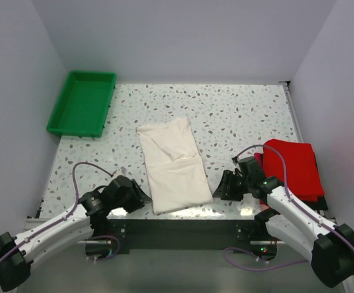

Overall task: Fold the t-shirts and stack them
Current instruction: Fold the tshirt

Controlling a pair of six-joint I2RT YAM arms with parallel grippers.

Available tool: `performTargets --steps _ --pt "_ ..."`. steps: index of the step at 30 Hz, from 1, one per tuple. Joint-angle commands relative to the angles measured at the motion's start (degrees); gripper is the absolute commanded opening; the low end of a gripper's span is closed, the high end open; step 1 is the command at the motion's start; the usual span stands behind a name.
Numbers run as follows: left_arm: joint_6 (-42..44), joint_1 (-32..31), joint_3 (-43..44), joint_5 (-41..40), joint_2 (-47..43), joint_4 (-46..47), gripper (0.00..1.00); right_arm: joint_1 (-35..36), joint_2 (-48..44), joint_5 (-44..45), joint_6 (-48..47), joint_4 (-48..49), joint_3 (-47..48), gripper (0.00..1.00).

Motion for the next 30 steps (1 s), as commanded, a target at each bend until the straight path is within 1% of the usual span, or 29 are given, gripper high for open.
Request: performTargets --steps 1,4,5,8,14,22,25,27,28,30 --pt "-1.36 -2.90 0.27 0.44 4.35 0.16 0.50 -0.03 0.34 -2.73 1.08 1.59 -2.08 0.49" --pt "-1.62 -6.41 0.09 0.45 7.69 2.72 0.51 0.06 1.92 -3.52 0.91 3.00 -3.14 0.49" --pt "-1.88 -7.90 0.01 1.66 8.83 3.16 0.51 0.06 2.27 -3.53 0.73 3.18 -3.41 0.49" --pt "-2.59 -10.01 -0.26 2.12 10.68 3.87 0.52 0.06 2.98 -3.79 0.99 4.76 -4.11 0.49" --pt "-4.17 -11.87 -0.96 2.82 12.44 3.26 0.50 0.06 5.08 -4.23 1.78 7.74 -5.17 0.49" --pt "-3.82 -12.48 -0.87 2.91 16.66 6.24 0.46 1.46 8.95 -5.37 4.42 14.25 -5.96 0.48" --pt "-3.38 -12.48 -0.26 1.94 17.37 7.65 0.41 2.07 10.27 -5.37 4.86 15.66 -5.96 0.46" --pt "-3.20 -12.48 0.53 0.98 17.54 8.09 0.36 2.34 10.97 -5.37 5.47 16.71 -6.22 0.45" --pt "-3.03 -12.48 0.97 0.89 17.54 8.00 0.29 2.34 11.06 -5.46 5.91 17.06 -6.31 0.41" --pt "-2.77 -12.48 2.37 -1.31 17.28 7.30 0.23 2.34 11.15 -5.81 6.09 17.33 -6.31 0.35"
